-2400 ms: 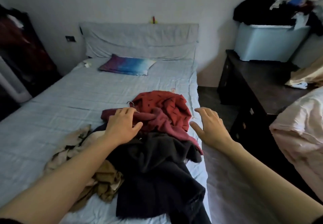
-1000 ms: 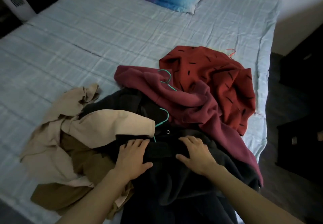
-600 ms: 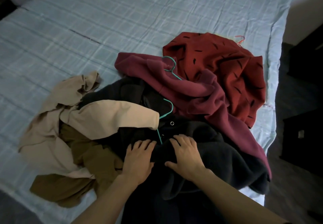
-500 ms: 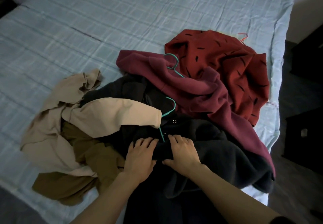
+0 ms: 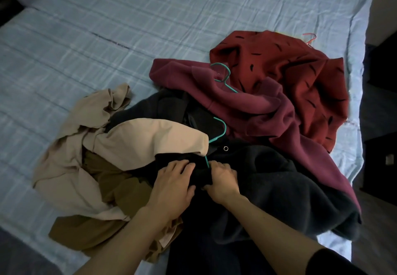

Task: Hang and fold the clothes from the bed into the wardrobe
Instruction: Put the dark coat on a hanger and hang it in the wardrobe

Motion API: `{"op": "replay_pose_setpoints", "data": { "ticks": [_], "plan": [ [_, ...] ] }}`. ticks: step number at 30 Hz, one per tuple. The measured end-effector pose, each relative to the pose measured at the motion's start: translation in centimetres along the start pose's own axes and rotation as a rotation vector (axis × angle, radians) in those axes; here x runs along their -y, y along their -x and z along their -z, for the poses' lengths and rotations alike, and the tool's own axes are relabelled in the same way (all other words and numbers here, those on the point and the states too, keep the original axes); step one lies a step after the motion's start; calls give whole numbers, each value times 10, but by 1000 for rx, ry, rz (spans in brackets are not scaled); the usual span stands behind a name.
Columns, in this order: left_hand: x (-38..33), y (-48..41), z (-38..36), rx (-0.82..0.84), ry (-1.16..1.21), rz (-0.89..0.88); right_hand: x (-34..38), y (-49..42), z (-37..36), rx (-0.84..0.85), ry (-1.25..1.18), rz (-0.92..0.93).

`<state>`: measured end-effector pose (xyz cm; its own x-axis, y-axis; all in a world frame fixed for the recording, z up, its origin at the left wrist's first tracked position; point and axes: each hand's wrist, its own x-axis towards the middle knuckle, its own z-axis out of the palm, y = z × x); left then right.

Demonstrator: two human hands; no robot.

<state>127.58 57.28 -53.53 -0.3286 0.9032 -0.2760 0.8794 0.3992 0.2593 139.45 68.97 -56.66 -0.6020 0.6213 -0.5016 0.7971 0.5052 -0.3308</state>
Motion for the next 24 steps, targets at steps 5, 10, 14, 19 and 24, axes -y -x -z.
{"op": "replay_pose_setpoints", "data": {
  "ticks": [5,10,14,19,24],
  "plan": [
    [-1,-11,19,-74,-45,-52,-4,5,4,-56,-46,2],
    [-8,-30,32,-123,-158,-110,-7,12,21,-129,-84,18],
    [-12,-50,34,-61,-196,-68,-12,14,39,-168,-95,29],
    [-8,-55,46,-109,-182,-56,-13,15,48,-174,-106,49],
    [18,-37,64,-160,-163,2,-4,18,52,-180,-96,58]
  ]
}}
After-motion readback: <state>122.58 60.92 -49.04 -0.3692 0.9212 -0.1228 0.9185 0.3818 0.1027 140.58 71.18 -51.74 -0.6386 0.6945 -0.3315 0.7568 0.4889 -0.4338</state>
